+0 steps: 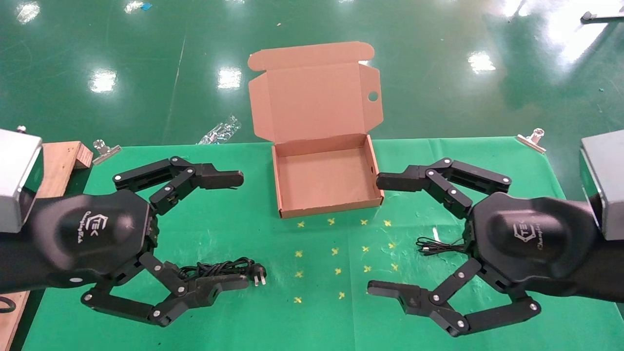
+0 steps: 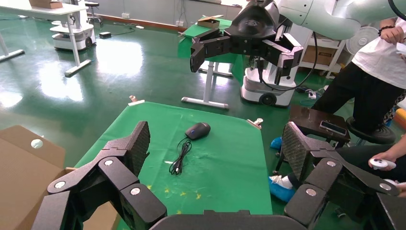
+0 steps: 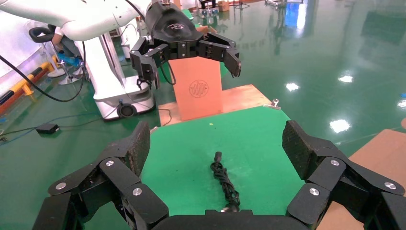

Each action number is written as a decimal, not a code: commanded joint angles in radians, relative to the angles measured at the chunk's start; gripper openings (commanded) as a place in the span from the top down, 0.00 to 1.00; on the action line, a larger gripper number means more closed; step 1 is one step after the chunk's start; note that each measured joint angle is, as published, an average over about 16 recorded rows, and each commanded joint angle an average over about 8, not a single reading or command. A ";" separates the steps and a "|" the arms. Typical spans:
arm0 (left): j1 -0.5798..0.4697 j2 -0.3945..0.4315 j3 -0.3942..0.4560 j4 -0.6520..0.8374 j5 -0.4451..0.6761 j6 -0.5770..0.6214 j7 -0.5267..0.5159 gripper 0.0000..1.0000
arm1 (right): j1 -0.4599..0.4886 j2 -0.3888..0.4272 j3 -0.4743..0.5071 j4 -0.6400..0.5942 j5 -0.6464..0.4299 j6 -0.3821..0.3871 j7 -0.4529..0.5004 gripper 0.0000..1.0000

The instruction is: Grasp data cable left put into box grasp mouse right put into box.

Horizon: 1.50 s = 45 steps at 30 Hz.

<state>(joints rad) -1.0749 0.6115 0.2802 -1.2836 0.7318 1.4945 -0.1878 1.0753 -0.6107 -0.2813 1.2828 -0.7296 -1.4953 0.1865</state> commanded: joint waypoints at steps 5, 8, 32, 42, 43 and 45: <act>0.000 0.000 0.000 0.000 0.000 0.000 0.000 0.00 | 0.000 0.000 0.000 0.000 0.000 0.000 0.000 0.00; 0.000 0.000 0.000 0.000 0.000 0.000 0.000 0.00 | 0.000 0.000 0.000 0.000 0.000 0.000 0.000 0.00; -0.046 -0.015 0.158 -0.069 0.420 -0.003 0.052 0.00 | -0.046 0.081 -0.045 0.052 -0.184 0.058 -0.003 0.00; -0.084 0.090 0.295 -0.070 0.805 -0.128 -0.058 0.00 | -0.122 0.132 -0.009 0.058 -0.164 0.095 -0.050 0.00; -0.088 0.106 0.306 -0.070 0.840 -0.142 -0.069 0.00 | -0.127 0.138 -0.006 0.059 -0.162 0.096 -0.054 0.00; -0.098 0.139 0.329 -0.067 0.913 -0.171 -0.091 0.00 | -0.135 0.147 0.001 0.061 -0.158 0.098 -0.060 0.00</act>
<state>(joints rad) -1.1743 0.7469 0.6050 -1.3490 1.6417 1.3267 -0.2822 0.9468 -0.4666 -0.2816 1.3430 -0.8901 -1.3961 0.1284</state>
